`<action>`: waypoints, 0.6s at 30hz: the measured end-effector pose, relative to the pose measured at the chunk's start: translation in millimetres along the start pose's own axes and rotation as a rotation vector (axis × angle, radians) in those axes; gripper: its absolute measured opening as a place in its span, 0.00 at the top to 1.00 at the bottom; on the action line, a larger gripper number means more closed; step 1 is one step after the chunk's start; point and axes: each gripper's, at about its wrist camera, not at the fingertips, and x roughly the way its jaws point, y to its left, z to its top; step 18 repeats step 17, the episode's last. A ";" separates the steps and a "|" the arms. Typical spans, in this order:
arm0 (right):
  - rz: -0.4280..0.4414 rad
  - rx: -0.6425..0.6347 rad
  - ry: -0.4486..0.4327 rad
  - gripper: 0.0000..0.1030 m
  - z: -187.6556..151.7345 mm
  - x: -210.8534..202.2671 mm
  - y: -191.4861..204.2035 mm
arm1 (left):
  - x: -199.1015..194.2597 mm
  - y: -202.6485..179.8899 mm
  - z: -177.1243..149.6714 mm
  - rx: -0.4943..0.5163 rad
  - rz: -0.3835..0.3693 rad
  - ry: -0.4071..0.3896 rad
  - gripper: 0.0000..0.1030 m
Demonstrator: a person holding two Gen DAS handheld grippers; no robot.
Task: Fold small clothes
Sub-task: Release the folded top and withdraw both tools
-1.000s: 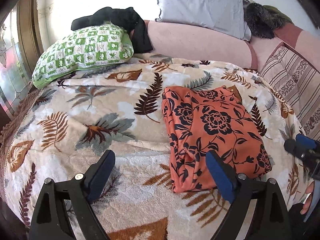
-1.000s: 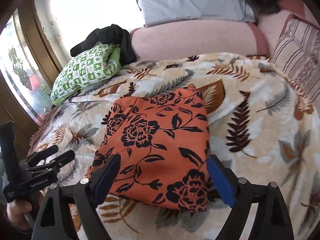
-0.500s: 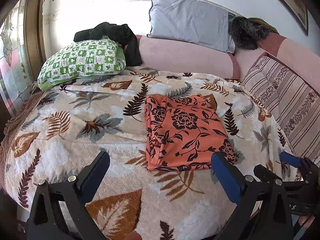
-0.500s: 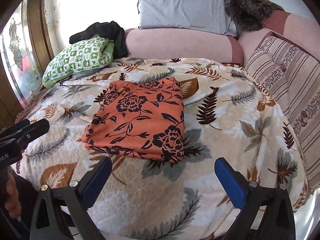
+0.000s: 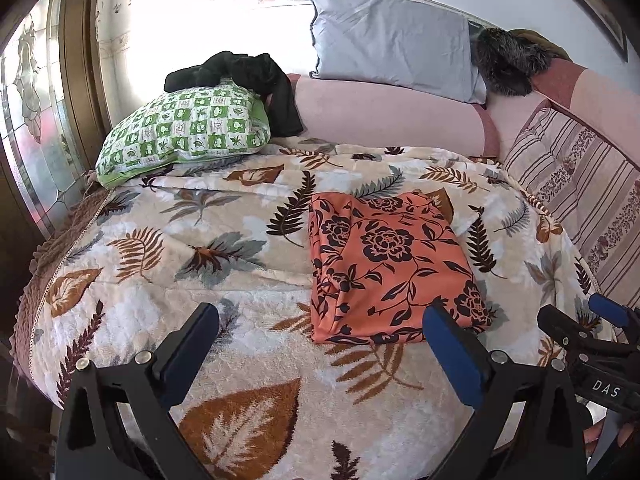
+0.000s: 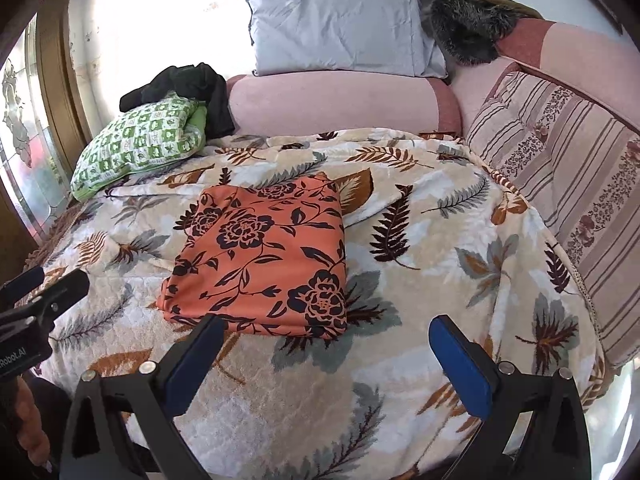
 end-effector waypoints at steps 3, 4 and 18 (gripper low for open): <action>-0.001 -0.006 0.002 0.00 3.0 1.8 3.2 | 5.3 2.4 -0.6 -0.014 -0.009 0.022 0.02; 0.000 -0.009 0.005 0.00 3.3 2.8 4.2 | 6.7 2.2 -1.0 -0.013 -0.013 0.026 0.02; -0.002 -0.013 0.021 0.00 7.7 14.5 7.1 | 19.3 -13.5 6.5 0.026 -0.069 0.045 0.01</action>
